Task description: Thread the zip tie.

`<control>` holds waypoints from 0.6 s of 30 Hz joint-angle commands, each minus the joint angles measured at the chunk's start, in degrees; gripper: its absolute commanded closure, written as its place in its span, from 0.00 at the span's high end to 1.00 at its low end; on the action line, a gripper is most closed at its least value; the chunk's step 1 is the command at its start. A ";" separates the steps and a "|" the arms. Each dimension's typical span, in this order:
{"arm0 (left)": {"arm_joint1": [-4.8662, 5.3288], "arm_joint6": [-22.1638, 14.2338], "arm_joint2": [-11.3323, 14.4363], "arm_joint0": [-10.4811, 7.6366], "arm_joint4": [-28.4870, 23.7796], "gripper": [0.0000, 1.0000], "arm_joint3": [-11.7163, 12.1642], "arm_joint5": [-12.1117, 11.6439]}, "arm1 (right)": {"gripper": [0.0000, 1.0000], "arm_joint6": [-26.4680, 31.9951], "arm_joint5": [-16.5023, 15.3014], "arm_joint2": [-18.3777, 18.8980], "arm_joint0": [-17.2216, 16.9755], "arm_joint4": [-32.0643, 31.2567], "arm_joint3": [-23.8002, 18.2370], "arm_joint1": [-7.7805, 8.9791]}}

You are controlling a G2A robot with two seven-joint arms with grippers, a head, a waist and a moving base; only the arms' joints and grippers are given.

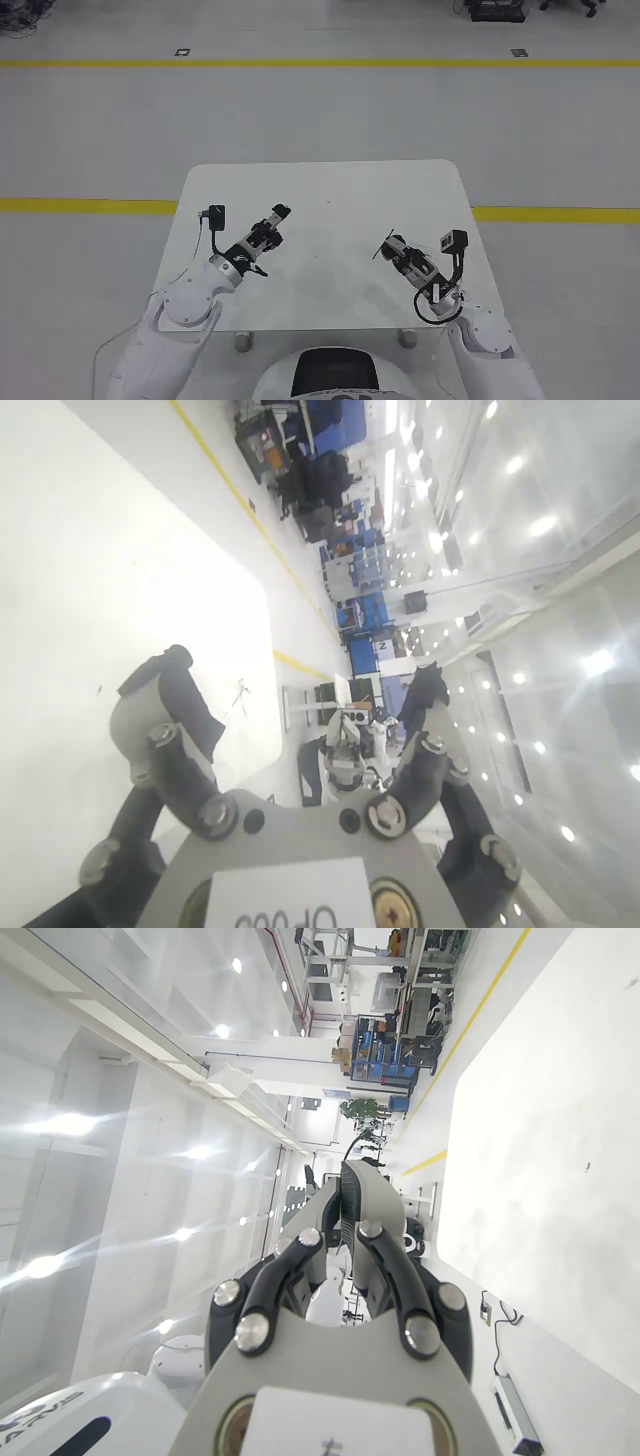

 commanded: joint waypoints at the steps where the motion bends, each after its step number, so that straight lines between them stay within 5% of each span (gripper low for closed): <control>1: -0.18 -0.52 2.10 -0.98 0.35 1.00 0.88 0.82 | 0.00 -0.24 -0.11 -0.17 0.07 0.05 0.28 0.10; 3: -0.35 -0.21 3.71 -1.85 1.10 1.00 1.68 1.65 | 0.00 -0.55 -0.10 -0.36 0.21 0.27 0.68 0.21; 5: -0.45 0.95 4.54 -2.39 2.25 1.00 1.41 -0.06 | 0.00 -0.68 -0.11 -0.41 0.34 0.19 0.71 0.33; 18: -0.69 -0.34 6.69 -3.30 0.39 1.00 2.95 -1.32 | 0.00 -2.29 0.19 -1.60 1.01 -0.06 1.05 0.41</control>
